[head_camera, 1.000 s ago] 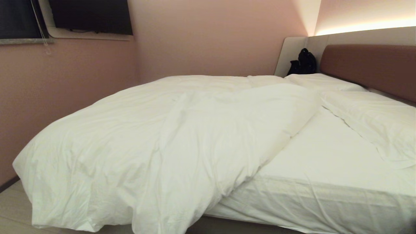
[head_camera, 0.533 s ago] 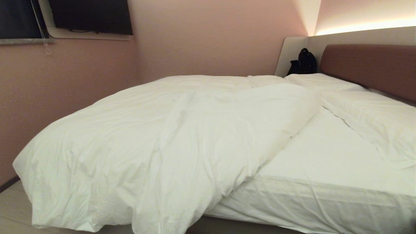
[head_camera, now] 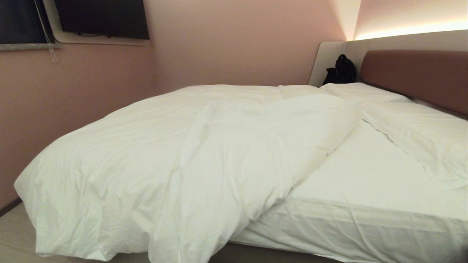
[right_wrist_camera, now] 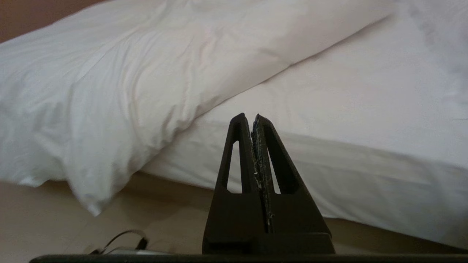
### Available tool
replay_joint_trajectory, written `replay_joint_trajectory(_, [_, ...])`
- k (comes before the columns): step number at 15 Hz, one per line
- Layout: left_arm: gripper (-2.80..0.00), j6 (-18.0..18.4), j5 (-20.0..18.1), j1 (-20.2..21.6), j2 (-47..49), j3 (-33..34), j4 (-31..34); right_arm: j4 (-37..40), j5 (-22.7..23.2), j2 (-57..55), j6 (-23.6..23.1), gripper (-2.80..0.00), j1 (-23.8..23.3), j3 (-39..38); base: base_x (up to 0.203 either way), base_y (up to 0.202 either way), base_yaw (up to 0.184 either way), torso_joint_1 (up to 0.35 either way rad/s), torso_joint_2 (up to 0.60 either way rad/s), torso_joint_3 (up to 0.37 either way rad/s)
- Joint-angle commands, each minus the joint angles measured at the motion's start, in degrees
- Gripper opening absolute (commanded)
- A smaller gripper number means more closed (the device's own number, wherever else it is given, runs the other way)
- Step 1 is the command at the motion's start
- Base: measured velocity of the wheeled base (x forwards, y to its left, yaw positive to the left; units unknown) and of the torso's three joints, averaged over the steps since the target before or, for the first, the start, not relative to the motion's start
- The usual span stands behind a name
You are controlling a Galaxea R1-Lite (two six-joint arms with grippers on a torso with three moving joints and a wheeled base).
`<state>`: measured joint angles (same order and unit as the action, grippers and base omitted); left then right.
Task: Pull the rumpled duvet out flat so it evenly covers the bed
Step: Hold the folded corner of the quilt
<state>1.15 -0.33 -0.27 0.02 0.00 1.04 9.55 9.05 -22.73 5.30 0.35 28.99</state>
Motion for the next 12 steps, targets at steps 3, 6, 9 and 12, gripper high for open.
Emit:
replay_joint_trajectory(3, [-2.8,0.0,0.0,0.0,0.0,0.0,0.0,-6.0,8.5,-26.3,3.1,-2.8,0.3,7.8,0.0,0.0,0.0,0.0,0.0,0.0])
replay_joint_trajectory(6, [-2.8,0.0,0.0,0.0,0.0,0.0,0.0,-8.6,10.0,-40.8,5.0,-2.8,1.8,16.8,0.0,0.0,0.0,0.0,0.0,0.0])
replay_joint_trajectory(9, [-2.8,0.0,0.0,0.0,0.0,0.0,0.0,-9.4,10.3,-55.2,6.0,-2.8,4.1,27.1,0.0,0.0,0.0,0.0,0.0,0.0])
replay_joint_trajectory(12, [-2.8,0.0,0.0,0.0,0.0,0.0,0.0,-9.7,10.2,-66.9,6.6,-2.8,5.4,36.2,0.0,0.0,0.0,0.0,0.0,0.0])
